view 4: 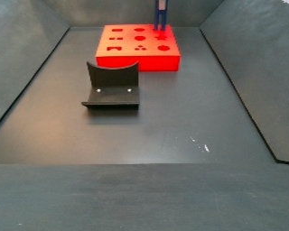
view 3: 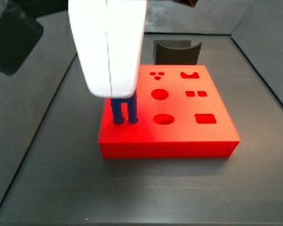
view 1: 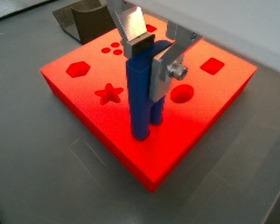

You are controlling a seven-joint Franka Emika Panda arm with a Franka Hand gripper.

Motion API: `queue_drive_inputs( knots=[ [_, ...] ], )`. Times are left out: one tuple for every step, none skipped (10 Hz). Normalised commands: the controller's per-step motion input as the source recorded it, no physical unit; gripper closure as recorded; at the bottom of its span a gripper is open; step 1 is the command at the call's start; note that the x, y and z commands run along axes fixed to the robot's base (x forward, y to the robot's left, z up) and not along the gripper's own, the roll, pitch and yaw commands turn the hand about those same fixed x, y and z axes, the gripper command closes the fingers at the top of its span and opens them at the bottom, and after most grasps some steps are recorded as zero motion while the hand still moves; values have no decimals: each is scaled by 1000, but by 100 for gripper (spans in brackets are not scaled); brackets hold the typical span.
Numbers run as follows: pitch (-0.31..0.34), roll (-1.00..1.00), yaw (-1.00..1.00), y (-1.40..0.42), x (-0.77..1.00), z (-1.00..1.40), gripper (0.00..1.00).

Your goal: Insert the square-circle object.

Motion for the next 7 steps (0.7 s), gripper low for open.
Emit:
queue_drive_inputs(
  knots=[
    [3,17,-34,-137,140,-174,100],
    [27,74,-23,-34,177,-277,100],
    [76,120,-40,-17,266,-414,100],
    [214,161,-163,-23,546,-694,100],
    [189,170,-186,0,309,-737,100],
    [156,129,-157,46,26,-769,100],
    [203,114,-194,180,0,-640,100]
  ],
)
